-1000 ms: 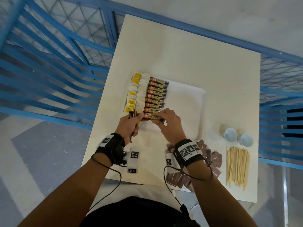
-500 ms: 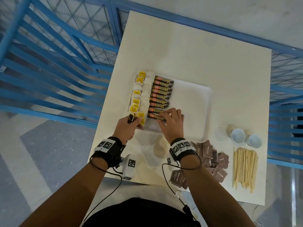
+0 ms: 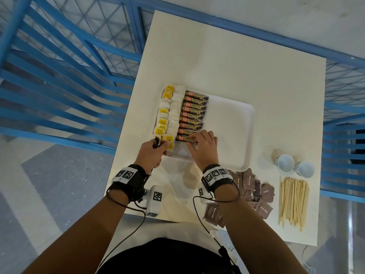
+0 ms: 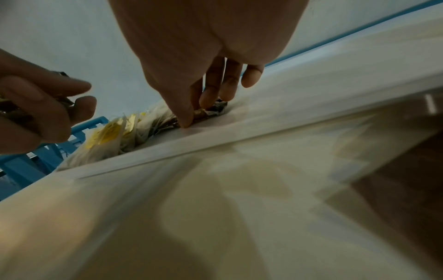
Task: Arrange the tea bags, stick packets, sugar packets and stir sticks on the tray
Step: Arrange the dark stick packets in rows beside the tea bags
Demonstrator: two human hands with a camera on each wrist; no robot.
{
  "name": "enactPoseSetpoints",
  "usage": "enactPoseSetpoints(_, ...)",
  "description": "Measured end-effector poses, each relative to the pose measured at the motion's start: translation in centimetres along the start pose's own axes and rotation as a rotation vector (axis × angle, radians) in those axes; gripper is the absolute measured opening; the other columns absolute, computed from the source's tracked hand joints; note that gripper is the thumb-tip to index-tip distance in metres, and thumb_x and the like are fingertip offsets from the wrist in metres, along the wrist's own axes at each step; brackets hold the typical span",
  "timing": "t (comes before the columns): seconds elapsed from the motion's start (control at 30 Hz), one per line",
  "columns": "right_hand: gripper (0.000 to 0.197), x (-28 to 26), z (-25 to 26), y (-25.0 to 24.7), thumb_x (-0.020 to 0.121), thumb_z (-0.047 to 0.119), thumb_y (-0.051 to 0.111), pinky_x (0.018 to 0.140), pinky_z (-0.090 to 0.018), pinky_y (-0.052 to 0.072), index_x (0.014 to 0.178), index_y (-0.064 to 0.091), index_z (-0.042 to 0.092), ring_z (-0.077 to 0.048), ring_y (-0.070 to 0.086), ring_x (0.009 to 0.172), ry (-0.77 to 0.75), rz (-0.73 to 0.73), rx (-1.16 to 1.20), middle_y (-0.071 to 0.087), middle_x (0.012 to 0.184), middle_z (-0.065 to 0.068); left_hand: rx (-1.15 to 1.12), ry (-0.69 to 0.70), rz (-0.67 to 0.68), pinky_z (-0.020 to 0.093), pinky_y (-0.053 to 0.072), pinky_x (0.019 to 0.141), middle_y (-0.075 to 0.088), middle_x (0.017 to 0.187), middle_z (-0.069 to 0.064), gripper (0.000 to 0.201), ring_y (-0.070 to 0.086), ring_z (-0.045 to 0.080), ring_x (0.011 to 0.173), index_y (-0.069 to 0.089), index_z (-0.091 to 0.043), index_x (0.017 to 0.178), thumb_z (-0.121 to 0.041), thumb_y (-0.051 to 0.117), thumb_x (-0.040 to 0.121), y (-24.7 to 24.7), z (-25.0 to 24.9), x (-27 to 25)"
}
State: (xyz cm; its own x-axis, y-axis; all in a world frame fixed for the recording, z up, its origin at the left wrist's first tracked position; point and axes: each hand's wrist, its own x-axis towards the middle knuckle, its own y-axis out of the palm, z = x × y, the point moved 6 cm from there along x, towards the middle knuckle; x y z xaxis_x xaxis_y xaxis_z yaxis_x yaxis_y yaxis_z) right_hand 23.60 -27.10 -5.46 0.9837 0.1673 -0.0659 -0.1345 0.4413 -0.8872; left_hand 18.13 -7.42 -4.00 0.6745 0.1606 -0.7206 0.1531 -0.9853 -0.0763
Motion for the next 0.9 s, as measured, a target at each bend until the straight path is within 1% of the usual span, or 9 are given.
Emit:
enactPoseSetpoints(0.1,0.024,0.1,0.1,0.0,0.085,0.034,0.073,0.087,-0.040,0.042,0.105,0.069,0.021,-0.022,0.051,0.099,0.011,-0.007,0.002,0.061,0.102,0.004,-0.025,0.020,0.040,0.026,0.025,0.045,0.051,0.075,0.013,0.033,0.033,0.019,0.048,0.065,0.000,0.092,-0.032,0.073,0.094,0.3,-0.2,-0.1)
enactPoseSetpoints(0.2,0.026,0.1,0.2,-0.1,0.085,0.035,0.072,0.087,-0.041,0.043,0.105,0.069,0.020,-0.022,0.052,0.099,0.007,-0.017,-0.012,0.061,0.103,0.003,-0.037,0.020,0.092,0.029,0.027,0.049,0.048,0.072,0.009,0.029,0.036,0.021,0.051,0.063,-0.010,0.086,-0.036,0.076,0.090,0.8,-0.5,-0.5)
enactPoseSetpoints(0.33,0.029,0.0,0.4,-0.2,0.086,0.041,0.070,0.086,-0.042,0.042,0.108,0.067,0.022,-0.022,0.052,0.098,-0.011,-0.023,-0.064,0.062,0.104,0.005,-0.085,-0.039,0.156,0.028,0.026,0.049,0.050,0.071,0.003,0.020,0.038,0.018,0.049,0.058,-0.010,0.088,-0.024,0.073,0.092,1.4,-0.5,-0.8)
enactPoseSetpoints(0.43,0.033,-0.1,0.6,-0.5,0.086,0.043,0.068,0.086,-0.040,0.040,0.113,0.064,0.024,-0.020,0.051,0.097,-0.008,-0.028,-0.079,0.060,0.105,0.005,-0.192,-0.109,0.201,0.023,0.027,0.045,0.051,0.076,0.008,0.017,0.043,0.020,0.050,0.059,-0.008,0.090,-0.021,0.061,0.079,1.7,-0.4,-0.9)
enactPoseSetpoints(0.57,0.021,-0.4,1.2,-1.6,0.088,0.036,0.065,0.085,-0.037,0.041,0.106,0.065,0.025,-0.013,0.051,0.091,0.013,-0.062,0.064,0.059,0.098,0.010,-0.187,-0.073,0.217,0.023,0.033,0.043,0.056,0.083,0.012,0.014,0.052,0.022,0.056,0.064,-0.005,0.107,-0.010,0.054,0.098,1.7,-0.3,-0.9)
enactPoseSetpoints(0.63,0.008,-0.4,2.1,-2.1,0.092,0.030,0.065,0.080,-0.033,0.047,0.096,0.066,0.024,-0.008,0.054,0.082,0.023,-0.014,0.283,0.061,0.088,0.012,-0.090,0.017,0.214,0.024,0.034,0.044,0.061,0.086,0.011,0.015,0.058,0.024,0.061,0.064,-0.007,0.114,-0.014,0.057,0.102,1.5,-0.7,-0.9)
enactPoseSetpoints(0.7,0.014,-0.3,3.0,-2.3,0.095,0.035,0.065,0.073,-0.023,0.049,0.093,0.070,0.023,-0.005,0.060,0.077,0.110,0.104,0.457,0.066,0.083,0.014,-0.031,0.083,0.233,0.024,0.035,0.043,0.067,0.084,0.011,0.015,0.062,0.026,0.063,0.063,-0.013,0.115,-0.021,0.061,0.102,1.7,-1.3,-1.2)
enactPoseSetpoints(0.8,0.028,0.0,3.9,-2.3,0.094,0.049,0.063,0.066,-0.009,0.043,0.090,0.074,0.024,0.002,0.062,0.071,0.203,0.249,0.524,0.069,0.075,0.015,0.015,0.096,0.253,0.022,0.032,0.042,0.076,0.089,0.011,0.025,0.067,0.026,0.063,0.061,-0.016,0.120,-0.026,0.068,0.098,2.2,-1.7,-1.5)
enactPoseSetpoints(0.9,0.026,0.2,4.3,-2.1,0.093,0.043,0.067,0.060,-0.006,0.043,0.093,0.076,0.019,0.006,0.062,0.061,0.223,0.327,0.583,0.070,0.071,0.013,0.024,0.056,0.238,0.021,0.028,0.042,0.079,0.094,0.010,0.033,0.074,0.030,0.072,0.056,-0.013,0.121,-0.026,0.072,0.095,2.4,-1.8,-1.7)
